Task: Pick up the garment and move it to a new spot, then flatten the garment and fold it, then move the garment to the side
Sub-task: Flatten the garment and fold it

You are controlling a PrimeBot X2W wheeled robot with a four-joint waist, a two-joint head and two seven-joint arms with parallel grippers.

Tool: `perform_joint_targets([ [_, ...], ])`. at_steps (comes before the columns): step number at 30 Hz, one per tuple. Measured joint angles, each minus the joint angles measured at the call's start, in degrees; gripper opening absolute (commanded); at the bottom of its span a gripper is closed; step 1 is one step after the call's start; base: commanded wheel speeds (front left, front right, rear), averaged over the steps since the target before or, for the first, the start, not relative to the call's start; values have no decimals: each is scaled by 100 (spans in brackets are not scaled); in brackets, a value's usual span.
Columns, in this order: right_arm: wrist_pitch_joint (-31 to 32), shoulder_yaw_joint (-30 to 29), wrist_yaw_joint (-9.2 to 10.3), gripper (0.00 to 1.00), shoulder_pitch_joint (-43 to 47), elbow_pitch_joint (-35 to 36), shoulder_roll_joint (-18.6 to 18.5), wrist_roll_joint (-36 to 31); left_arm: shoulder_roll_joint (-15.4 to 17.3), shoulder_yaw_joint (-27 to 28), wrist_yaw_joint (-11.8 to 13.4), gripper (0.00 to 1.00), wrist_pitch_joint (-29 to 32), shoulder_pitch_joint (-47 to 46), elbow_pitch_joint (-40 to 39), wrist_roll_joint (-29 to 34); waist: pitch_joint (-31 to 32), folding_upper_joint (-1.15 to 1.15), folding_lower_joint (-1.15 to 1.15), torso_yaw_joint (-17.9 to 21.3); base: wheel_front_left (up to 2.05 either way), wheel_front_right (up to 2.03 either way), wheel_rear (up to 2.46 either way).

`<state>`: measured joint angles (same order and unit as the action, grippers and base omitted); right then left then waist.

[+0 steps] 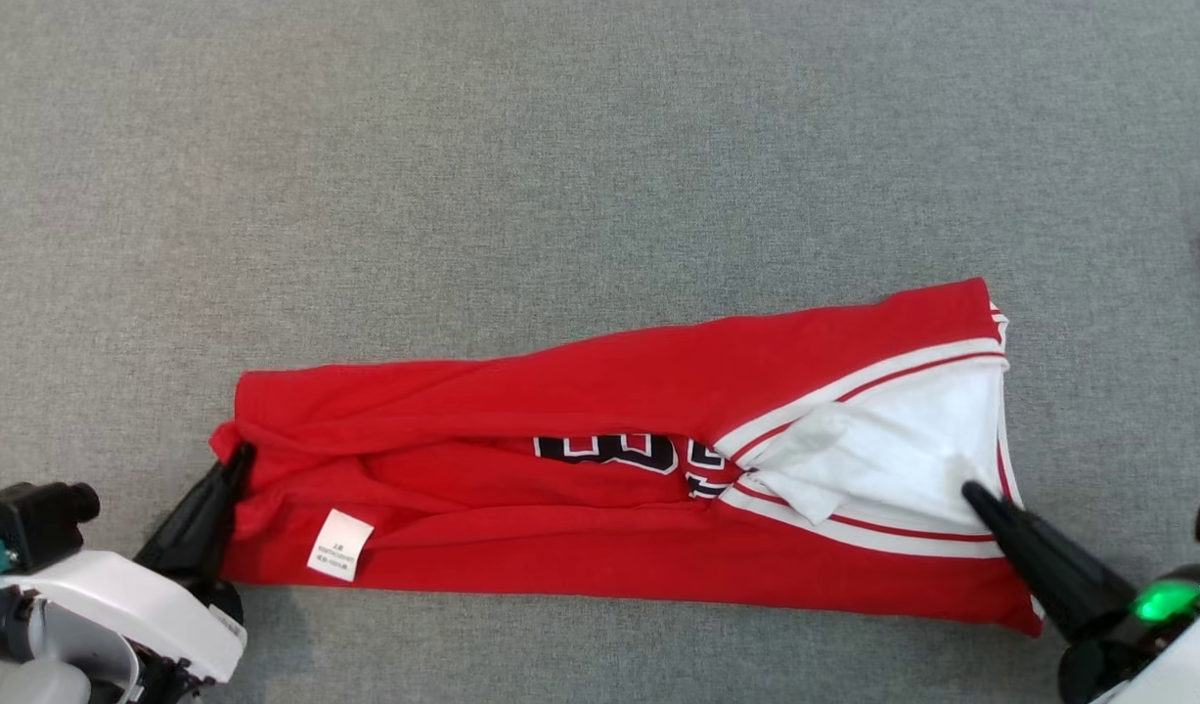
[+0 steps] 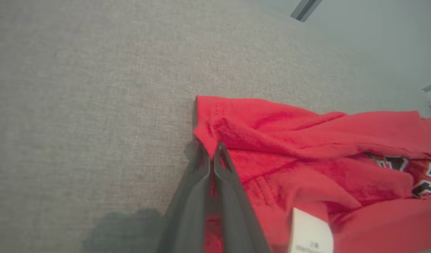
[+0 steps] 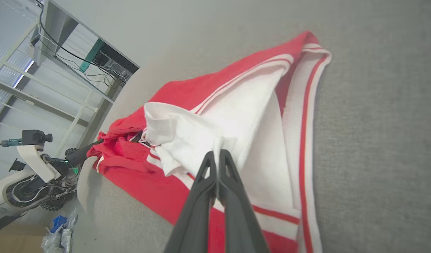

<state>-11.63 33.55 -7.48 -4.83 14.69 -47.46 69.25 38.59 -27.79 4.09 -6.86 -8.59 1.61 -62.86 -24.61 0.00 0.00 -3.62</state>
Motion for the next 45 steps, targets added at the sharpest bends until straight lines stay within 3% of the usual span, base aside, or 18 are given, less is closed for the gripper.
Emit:
perform_joint_targets([
  [1,74,-7,0,0,48,-81,98,-49,-24,-47,1,12,45,19,74,-10,0,0,0,0,0,0,0],
  [2,159,-18,-1,14,90,-178,193,-99,-58,-48,11,60,46,30,151,-29,3,0,0,0,0,0,0],
  [3,250,-53,0,56,137,-330,315,-112,-127,-38,22,100,34,30,219,-76,12,0,0,-1,0,0,0],
  [4,301,-87,-1,100,172,-465,419,-230,-193,-35,35,100,-10,30,278,-82,17,0,0,-5,0,0,0],
  [7,270,-375,0,100,204,-725,794,-530,-361,44,55,100,-263,23,389,-80,42,-1,0,-8,0,0,0],
  [13,-112,-1436,0,100,304,-824,1615,-1623,-833,755,326,100,-783,14,272,151,122,0,0,34,0,0,0],
  [19,-211,-2522,0,100,361,-548,2642,-2786,-1613,1901,659,100,-804,52,-449,1524,251,0,0,44,0,0,0],
  [25,-58,-3062,0,100,259,-377,3361,-3741,-2370,2476,655,100,-804,127,-1003,2697,359,0,0,27,0,0,0],
  [29,60,-3160,0,100,134,-405,3549,-4195,-2509,2625,458,100,-804,124,-1063,3435,423,0,0,9,0,0,0],
  [33,170,-3211,0,100,126,-592,3616,-4612,-2472,2394,294,100,-804,243,-857,4151,482,0,0,-19,0,0,0],
  [45,345,-3330,0,100,339,-1096,3729,-5011,-2554,2134,38,100,-804,348,-364,4610,593,0,0,-274,0,0,0],
])
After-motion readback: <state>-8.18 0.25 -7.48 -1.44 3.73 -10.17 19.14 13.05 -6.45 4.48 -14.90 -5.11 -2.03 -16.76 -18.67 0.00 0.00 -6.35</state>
